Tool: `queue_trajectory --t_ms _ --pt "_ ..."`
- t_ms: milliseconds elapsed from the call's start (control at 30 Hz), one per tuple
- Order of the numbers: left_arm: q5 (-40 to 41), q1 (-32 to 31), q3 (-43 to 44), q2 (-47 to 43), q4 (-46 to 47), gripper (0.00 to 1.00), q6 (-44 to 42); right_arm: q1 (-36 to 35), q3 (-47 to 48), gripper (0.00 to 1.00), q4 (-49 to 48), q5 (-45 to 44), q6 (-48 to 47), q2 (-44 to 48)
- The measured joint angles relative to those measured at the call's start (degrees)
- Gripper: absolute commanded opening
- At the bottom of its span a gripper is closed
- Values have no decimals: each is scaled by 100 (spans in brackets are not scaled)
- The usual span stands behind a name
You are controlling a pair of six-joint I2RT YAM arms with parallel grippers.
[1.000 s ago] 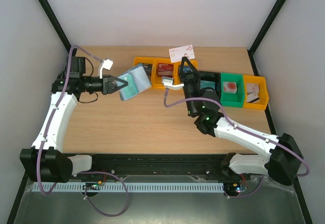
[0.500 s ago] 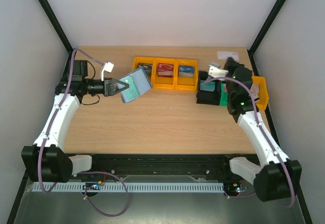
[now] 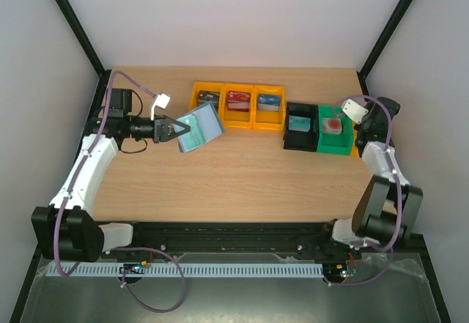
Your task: Take the credit cards out of the card holder
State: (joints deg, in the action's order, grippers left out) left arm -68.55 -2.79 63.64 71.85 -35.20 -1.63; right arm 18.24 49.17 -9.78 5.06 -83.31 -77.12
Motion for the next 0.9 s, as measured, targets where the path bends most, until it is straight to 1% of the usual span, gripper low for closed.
queue_trajectory --t_ms 200,300,400,533,700,900 --pt "2 55 -7 101 -186 2 -289 195 459 2 63 280 -94 -1285" --pt "20 162 -7 238 -247 2 -358 232 608 2 94 291 -236 -1650" --pt "55 249 -7 417 -295 2 -407 291 610 2 138 310 -459 -1711" --pt "96 282 -7 686 -319 2 -446 581 570 2 96 337 -833 -1703" --pt "133 282 -7 844 -363 2 -503 951 219 2 -46 396 -1283 -1620" --pt "131 282 -7 846 -391 2 -549 988 286 2 -162 516 -1497 -1690"
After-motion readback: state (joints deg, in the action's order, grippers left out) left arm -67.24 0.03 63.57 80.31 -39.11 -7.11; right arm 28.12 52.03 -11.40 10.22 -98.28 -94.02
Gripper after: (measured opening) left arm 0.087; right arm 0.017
